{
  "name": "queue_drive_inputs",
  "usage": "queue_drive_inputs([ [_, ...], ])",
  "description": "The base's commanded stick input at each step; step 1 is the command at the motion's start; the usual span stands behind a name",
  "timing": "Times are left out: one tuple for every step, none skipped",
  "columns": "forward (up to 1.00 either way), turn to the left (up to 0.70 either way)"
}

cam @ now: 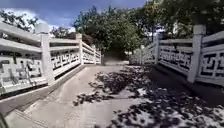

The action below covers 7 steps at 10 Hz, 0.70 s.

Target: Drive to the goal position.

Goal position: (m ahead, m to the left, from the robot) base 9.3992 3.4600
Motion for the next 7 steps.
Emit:
queue_drive_inputs([
  [0.45,0.00],
  [0.45,0.00],
  [0.45,0.00],
  [0.45,0.00],
  [0.45,0.00],
  [0.45,0.00],
  [0.45,0.00],
])
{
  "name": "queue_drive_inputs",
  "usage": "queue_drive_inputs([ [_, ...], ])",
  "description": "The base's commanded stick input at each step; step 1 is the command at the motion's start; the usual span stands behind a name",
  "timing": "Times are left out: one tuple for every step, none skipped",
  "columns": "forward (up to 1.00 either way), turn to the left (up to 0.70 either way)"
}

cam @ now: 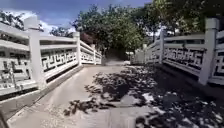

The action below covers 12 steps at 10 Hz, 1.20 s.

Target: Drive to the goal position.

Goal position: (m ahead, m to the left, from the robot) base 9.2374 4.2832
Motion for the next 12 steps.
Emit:
queue_drive_inputs([
  [0.45,0.00],
  [0.45,0.00],
  [0.45,0.00],
  [0.45,0.00],
  [0.45,0.00],
  [0.45,0.00],
  [0.45,0.00],
  [0.45,0.00],
  [0.45,0.00],
  [0.45,0.00],
  [0.45,0.00],
  [0.45,0.00],
])
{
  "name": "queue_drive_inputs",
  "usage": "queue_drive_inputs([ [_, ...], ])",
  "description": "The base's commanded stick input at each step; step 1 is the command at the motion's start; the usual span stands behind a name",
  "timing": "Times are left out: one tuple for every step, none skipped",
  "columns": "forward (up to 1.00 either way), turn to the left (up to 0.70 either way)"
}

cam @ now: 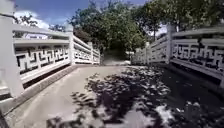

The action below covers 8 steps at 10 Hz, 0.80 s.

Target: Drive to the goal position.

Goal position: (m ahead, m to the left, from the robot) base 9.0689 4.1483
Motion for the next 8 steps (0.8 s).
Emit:
queue_drive_inputs([
  [0.45,0.00],
  [0.45,0.00],
  [0.45,0.00],
  [0.45,0.00],
  [0.45,0.00],
  [0.45,0.00],
  [0.45,0.00],
  [0.45,0.00],
])
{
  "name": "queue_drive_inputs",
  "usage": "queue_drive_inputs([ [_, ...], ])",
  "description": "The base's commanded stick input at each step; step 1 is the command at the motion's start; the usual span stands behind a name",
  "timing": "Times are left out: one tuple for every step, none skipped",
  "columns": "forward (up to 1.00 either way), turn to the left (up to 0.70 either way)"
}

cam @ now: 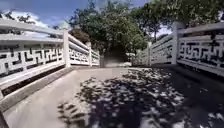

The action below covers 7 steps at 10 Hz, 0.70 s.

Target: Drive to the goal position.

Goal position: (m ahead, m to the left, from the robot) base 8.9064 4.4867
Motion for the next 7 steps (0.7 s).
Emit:
queue_drive_inputs([
  [0.45,0.00],
  [0.45,0.00],
  [0.45,0.00],
  [0.45,0.00],
  [0.45,0.00],
  [0.45,0.00],
  [0.45,0.00],
])
